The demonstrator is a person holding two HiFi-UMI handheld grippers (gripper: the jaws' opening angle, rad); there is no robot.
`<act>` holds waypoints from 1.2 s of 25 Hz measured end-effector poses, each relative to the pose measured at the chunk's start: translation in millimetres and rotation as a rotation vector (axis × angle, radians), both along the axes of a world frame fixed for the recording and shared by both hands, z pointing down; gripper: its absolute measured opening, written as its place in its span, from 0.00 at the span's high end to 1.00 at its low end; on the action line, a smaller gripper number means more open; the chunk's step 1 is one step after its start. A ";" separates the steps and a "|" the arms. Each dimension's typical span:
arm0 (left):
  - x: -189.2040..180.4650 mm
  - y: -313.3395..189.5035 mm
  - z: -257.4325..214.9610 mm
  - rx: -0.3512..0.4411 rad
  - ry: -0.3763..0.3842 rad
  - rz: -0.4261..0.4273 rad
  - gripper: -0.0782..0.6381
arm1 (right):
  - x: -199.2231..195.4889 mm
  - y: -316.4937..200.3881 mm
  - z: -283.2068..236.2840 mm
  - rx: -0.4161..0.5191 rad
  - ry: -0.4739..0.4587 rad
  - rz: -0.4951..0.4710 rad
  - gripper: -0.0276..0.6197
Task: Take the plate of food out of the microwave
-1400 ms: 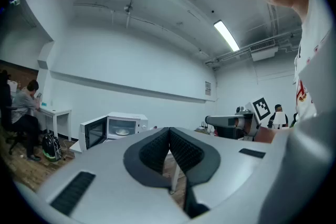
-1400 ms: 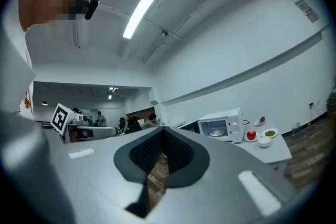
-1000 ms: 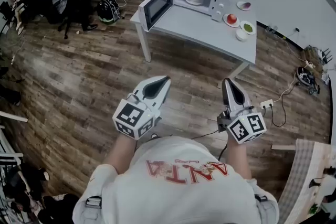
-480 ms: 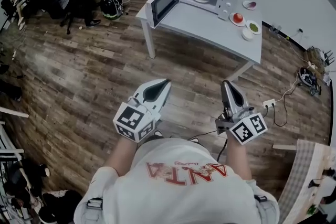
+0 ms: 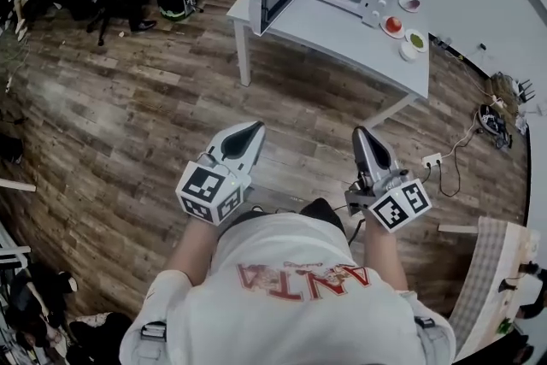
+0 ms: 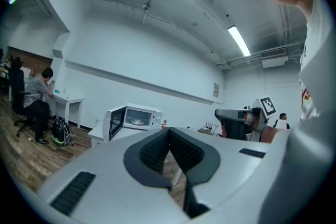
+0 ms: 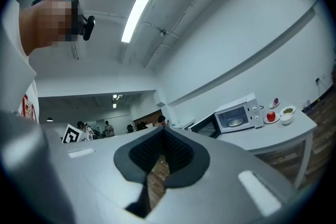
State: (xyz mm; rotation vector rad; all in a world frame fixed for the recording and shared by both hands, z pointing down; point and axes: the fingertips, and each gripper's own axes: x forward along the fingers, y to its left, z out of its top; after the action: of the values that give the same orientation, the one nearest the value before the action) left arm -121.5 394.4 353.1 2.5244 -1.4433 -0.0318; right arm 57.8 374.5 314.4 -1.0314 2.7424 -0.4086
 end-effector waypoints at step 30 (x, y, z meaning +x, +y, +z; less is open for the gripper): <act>86.7 -230.5 -21.7 0.020 -0.051 0.011 0.88 | 79.4 -238.9 12.4 -0.068 -0.068 -0.065 0.95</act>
State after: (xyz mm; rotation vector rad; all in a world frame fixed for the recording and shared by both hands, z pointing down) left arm -34.8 163.9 331.4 2.5672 -1.4549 0.0207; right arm 137.2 135.6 326.8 -0.9286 2.7242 -0.5409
